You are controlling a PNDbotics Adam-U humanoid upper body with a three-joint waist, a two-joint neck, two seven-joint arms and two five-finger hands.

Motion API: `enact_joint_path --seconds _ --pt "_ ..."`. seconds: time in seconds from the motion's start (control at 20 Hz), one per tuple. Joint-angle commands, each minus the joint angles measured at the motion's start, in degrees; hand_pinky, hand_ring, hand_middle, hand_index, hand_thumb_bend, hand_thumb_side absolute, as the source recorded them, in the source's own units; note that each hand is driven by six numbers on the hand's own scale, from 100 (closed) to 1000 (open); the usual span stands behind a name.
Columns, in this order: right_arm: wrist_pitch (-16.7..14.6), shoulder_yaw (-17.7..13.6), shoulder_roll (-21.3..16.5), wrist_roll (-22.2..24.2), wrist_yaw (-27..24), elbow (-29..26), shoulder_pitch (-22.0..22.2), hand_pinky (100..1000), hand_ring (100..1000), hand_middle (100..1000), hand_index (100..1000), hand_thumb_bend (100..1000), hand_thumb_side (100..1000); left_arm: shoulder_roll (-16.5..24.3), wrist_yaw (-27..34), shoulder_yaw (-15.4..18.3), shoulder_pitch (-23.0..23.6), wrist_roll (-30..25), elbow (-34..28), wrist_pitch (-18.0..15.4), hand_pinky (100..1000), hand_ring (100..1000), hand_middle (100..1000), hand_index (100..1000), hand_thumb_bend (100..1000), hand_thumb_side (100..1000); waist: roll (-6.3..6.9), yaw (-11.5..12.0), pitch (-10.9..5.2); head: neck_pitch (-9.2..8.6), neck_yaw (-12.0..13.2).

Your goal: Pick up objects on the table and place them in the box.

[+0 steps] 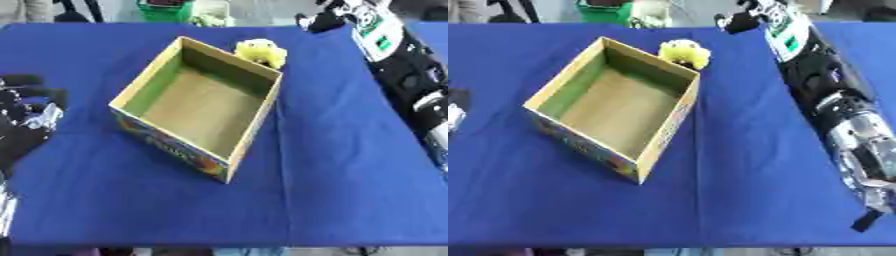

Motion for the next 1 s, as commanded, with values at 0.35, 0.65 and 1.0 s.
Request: enact_joint_path --seconds 0.35,0.65,1.0 --pt "0.33 -0.55 -1.82 1.28 4.65 -1.3 -1.16 792 848 818 852 447 224 1.03 -0.24 -0.03 -0.94 -0.42 -0.8 -0.07 496 646 620 640 414 100 0.05 0.36 -0.57 -0.46 -0.38" --pt "0.44 -0.58 -1.36 1.32 5.61 -1.51 -0.91 790 841 815 856 447 231 0.98 -0.2 -0.06 -1.13 -0.51 -0.86 -0.07 496 645 620 641 413 100 0.09 0.86 -0.15 -0.55 -0.77" --pt "0.61 -0.6 -0.83 1.0 5.66 -1.22 -0.7 785 833 811 856 415 243 0.81 -0.1 -0.21 -1.49 -0.72 -0.92 -0.05 495 645 620 641 414 100 0.27 1.92 0.64 -0.74 -1.65"
